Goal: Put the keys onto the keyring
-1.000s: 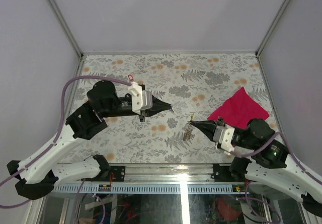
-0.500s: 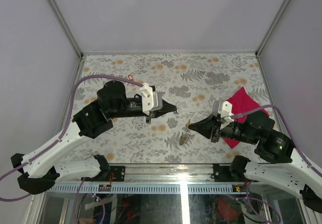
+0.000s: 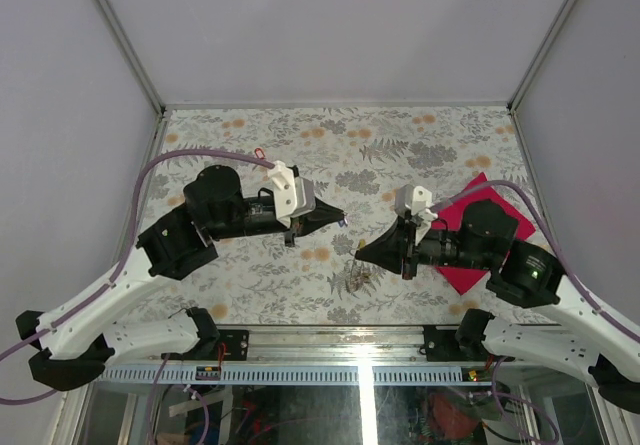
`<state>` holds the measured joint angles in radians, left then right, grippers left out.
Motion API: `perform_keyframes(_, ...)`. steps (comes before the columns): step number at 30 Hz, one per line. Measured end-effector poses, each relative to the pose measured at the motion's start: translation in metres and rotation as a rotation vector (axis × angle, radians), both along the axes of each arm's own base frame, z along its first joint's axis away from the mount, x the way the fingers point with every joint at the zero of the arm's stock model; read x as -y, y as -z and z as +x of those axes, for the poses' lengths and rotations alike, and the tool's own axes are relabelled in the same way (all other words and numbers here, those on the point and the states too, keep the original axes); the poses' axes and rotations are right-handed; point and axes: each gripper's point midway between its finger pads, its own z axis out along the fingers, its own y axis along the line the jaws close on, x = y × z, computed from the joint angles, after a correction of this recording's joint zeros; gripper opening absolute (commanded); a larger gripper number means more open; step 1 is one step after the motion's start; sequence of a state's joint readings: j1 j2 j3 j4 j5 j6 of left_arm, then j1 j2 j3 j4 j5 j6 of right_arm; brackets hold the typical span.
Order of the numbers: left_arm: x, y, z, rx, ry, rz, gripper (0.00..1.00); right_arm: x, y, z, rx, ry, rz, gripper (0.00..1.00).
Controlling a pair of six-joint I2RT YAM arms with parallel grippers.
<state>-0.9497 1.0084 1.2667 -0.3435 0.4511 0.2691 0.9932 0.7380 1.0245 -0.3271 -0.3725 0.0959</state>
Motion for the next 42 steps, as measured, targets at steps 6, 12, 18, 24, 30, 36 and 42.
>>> perform_keyframes(6, -0.01, -0.011, -0.006, 0.019, -0.007, -0.03, 0.0, -0.014, -0.001, -0.012, -0.06, -0.13, 0.019, 0.0)
perform_keyframes(12, -0.014, -0.013, -0.009, 0.025, -0.007, -0.039, 0.0, -0.01, -0.027, -0.011, -0.07, -0.197, 0.121, 0.0)
perform_keyframes(18, -0.013, -0.01, -0.009, 0.022, -0.005, -0.034, 0.0, -0.003, -0.043, 0.001, -0.113, -0.259, 0.232, 0.0)
perform_keyframes(24, -0.012, -0.011, -0.014, 0.021, 0.024, -0.036, 0.0, -0.004, -0.056, -0.004, -0.154, -0.357, 0.281, 0.0)
perform_keyframes(30, -0.009, -0.009, -0.022, 0.02, 0.079, -0.032, 0.0, -0.003, -0.062, -0.006, -0.152, -0.371, 0.295, 0.0)
perform_keyframes(36, -0.007, -0.007, -0.026, 0.018, 0.11, -0.028, 0.0, -0.005, -0.056, -0.003, -0.181, -0.352, 0.279, 0.0)
perform_keyframes(42, -0.003, -0.004, -0.027, 0.01, 0.131, -0.019, 0.0, -0.008, -0.054, 0.003, -0.198, -0.334, 0.272, 0.0)
